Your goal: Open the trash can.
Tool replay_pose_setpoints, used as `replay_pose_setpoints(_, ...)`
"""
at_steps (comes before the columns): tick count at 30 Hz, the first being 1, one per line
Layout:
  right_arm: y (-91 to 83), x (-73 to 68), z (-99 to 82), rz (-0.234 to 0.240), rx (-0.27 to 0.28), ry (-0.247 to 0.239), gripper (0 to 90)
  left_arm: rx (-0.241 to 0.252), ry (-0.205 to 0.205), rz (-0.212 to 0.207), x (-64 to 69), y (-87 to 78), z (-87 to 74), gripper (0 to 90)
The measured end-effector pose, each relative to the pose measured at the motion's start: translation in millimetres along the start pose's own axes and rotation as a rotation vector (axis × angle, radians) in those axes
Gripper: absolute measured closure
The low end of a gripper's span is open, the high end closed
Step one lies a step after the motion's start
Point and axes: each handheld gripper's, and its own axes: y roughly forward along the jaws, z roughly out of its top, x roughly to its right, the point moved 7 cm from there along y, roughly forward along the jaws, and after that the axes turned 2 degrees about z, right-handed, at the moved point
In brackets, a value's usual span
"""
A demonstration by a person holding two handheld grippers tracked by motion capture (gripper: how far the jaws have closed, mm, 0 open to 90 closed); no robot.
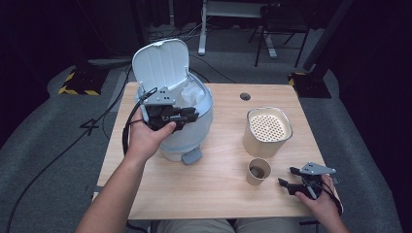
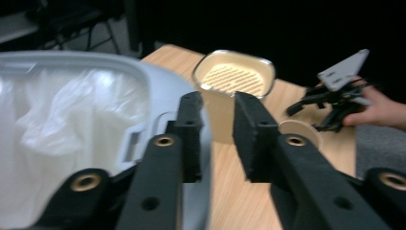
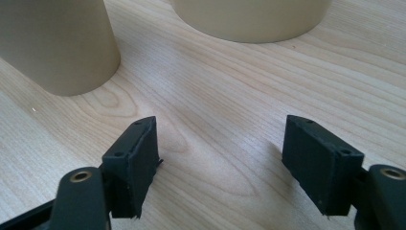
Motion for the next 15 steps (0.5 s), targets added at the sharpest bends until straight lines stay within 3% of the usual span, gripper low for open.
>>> replay_pose_setpoints(1, 0.0, 0.0, 0.0, 0.0, 0.0, 0.0, 28.8, 0.018, 0.018, -0.015, 6.6, -3.2, -0.5, 62.8)
replay_pose_setpoints(4, 0.0, -0.1, 0.0, 0.0, 0.0, -0.001, 28.8, 0.02, 0.045, -0.006, 15.2, -6.4, -5.0, 53.8)
replay_pose_setpoints(7, 0.0, -0.1, 0.0, 0.0, 0.0, 0.0, 28.8, 0.022, 0.054, -0.008, 23.2, -10.0, -12.0, 47.5)
replay_pose_setpoints(15, -0.2, -0.3, 0.0, 0.001, -0.002, -0.002, 28.7, 0.016, 0.055, -0.034, 34.6, -12.9, -35.1, 45.9)
